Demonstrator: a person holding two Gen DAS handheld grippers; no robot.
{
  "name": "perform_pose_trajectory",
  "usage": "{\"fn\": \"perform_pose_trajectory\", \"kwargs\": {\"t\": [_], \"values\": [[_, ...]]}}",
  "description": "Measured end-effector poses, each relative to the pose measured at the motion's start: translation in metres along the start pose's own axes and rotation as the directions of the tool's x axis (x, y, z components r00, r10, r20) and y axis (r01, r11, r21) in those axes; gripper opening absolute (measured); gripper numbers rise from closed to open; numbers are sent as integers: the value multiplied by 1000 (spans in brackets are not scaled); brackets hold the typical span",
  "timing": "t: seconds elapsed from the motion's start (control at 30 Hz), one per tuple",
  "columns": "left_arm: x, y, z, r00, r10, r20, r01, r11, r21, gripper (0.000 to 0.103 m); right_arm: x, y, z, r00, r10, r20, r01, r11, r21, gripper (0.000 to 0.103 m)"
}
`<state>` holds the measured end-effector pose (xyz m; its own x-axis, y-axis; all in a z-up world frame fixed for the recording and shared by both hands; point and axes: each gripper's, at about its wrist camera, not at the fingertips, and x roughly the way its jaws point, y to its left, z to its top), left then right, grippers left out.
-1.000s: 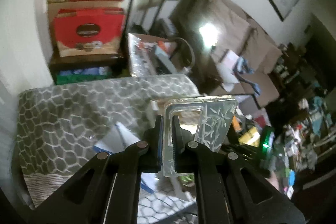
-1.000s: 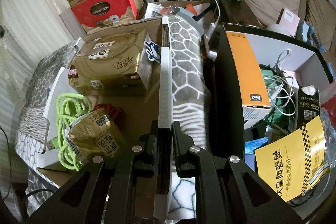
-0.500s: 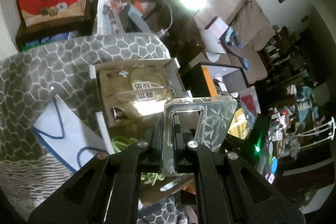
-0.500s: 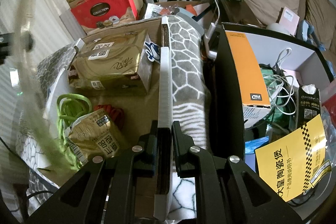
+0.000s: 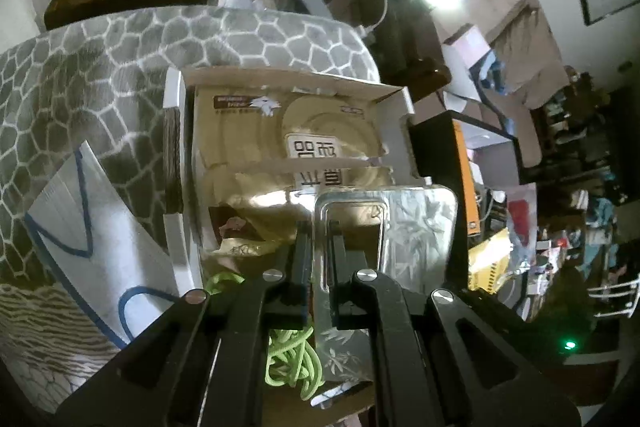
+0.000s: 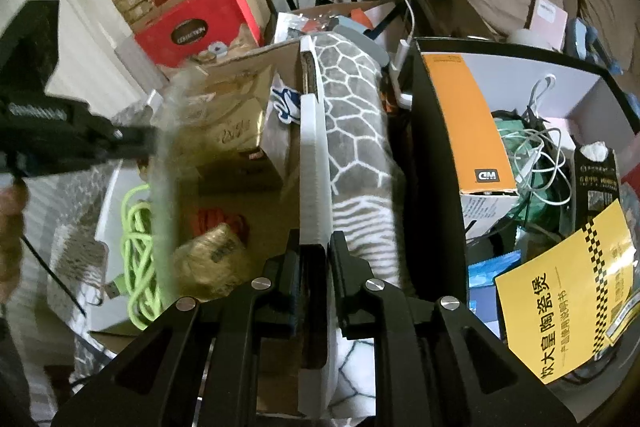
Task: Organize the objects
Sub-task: 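Lift the phone case with the left tool and lower it into the box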
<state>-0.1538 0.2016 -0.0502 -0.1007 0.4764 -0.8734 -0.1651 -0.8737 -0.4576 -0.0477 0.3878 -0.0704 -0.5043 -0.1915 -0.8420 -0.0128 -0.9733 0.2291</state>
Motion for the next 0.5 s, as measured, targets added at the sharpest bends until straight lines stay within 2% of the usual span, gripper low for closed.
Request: {"fn": "perform_pose_trajectory", "kwargs": {"t": [0.07,0.13,0.2,0.4,0.5], "values": [[3,2,0,1000,0,-7,0,1000,-12,7,-6,-2,2,1000,12,17,-13,1000,20,17],[6,1,-1,1000,1,-13,-1,1000,-15,7,-14,-2,5,999,27,39,-28,999,37,29],[7,-1,-1,1000,1,-17,-1,1000,-15,7,-19,-1,6,998,29,49,-30,999,31,34],[7,-8,-7,999,-15,-43,15,1000,6,11,-17,7,4,999,19,28,-19,1000,-6,41],[3,-10,-11,999,-14,-44,15,999,40,27,-12,5,2,1000,8,15,-8,1000,-12,42]]}}
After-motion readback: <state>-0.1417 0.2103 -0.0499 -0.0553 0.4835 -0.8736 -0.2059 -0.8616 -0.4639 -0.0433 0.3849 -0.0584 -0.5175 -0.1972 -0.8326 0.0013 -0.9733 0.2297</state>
